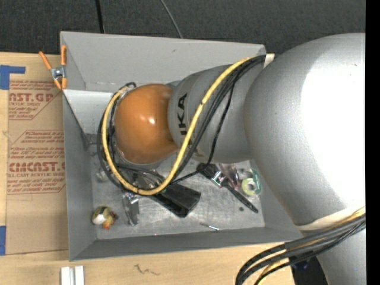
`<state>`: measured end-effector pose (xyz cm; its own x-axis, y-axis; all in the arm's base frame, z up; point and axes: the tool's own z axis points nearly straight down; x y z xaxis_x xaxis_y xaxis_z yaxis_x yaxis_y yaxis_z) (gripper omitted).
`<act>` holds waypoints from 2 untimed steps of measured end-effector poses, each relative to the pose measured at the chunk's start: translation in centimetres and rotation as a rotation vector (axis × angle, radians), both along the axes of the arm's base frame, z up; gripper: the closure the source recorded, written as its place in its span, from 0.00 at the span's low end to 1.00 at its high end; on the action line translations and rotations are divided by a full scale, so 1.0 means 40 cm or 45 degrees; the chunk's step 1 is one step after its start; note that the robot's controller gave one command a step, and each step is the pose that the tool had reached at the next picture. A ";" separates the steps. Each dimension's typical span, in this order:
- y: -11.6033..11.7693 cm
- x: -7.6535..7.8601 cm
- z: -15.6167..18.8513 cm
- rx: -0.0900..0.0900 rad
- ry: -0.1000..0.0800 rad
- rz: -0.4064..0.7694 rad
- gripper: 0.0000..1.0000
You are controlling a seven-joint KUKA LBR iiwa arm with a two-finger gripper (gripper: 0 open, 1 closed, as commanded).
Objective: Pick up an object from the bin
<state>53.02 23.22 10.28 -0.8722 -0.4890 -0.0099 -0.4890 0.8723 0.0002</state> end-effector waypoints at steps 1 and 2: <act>-0.019 -0.035 -0.052 -0.006 0.013 0.344 0.00; 0.023 -0.112 -0.072 -0.016 0.007 0.680 0.00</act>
Offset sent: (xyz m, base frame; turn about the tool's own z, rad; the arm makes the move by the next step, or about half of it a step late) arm -0.0485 0.0137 -0.0307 -0.5378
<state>48.53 24.14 7.41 -0.5016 -0.8651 0.0030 -0.8651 0.5016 -0.0049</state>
